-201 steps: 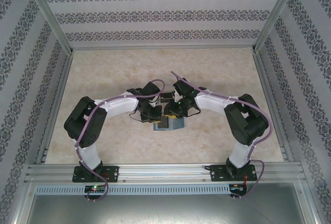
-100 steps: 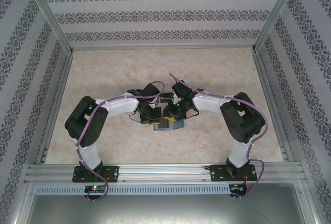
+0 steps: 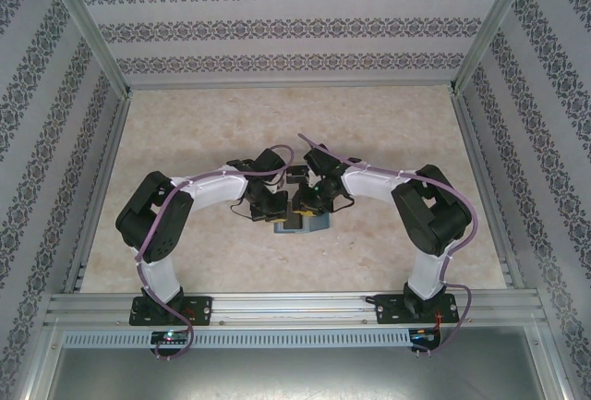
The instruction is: Take the credit cards out of the card holder
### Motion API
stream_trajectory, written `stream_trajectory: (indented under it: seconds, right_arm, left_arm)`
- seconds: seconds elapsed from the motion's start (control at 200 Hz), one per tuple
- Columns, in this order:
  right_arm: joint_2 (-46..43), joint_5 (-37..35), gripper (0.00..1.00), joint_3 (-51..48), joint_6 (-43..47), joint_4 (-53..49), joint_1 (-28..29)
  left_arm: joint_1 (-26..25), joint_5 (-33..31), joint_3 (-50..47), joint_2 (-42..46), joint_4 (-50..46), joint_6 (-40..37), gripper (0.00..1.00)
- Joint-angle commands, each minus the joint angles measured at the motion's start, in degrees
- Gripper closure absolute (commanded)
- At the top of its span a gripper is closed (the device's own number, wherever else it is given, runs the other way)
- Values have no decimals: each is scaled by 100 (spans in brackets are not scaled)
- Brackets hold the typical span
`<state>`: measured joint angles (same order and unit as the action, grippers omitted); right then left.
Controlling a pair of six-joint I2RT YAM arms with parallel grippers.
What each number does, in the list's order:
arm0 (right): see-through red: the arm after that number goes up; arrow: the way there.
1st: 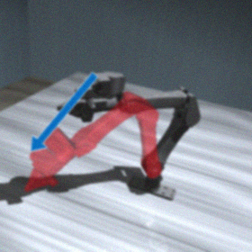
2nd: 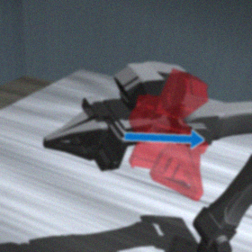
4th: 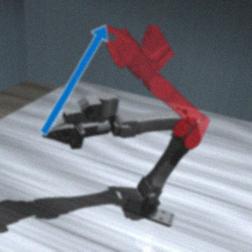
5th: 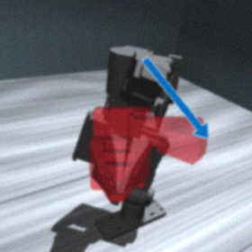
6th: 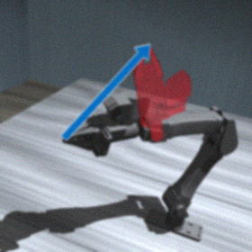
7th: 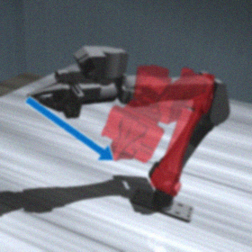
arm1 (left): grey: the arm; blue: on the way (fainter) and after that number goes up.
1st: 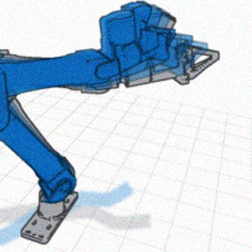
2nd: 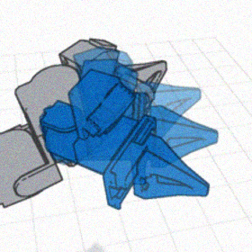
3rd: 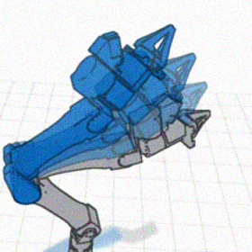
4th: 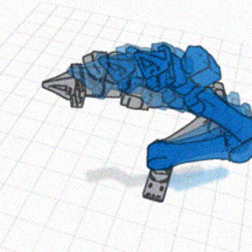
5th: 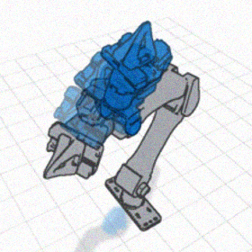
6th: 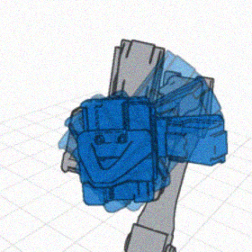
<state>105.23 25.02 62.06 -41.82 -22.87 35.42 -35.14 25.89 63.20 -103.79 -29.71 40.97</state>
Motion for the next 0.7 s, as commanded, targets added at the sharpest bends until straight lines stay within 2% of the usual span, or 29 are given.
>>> stream_trajectory:
  seconds: [0.0,0.32,0.694]
  right_arm:
    - [-24,-548,72,111,234,-627,26]
    - [-408,-426,72,150,173,-629,-8]
    - [-710,-85,72,-387,-154,-212,-101]
  left_arm:
    - [59,40,-21,-98,-12,-1,100]
    - [68,-14,144,-72,-168,-71,100]
    - [121,43,533,-194,-351,-246,100]
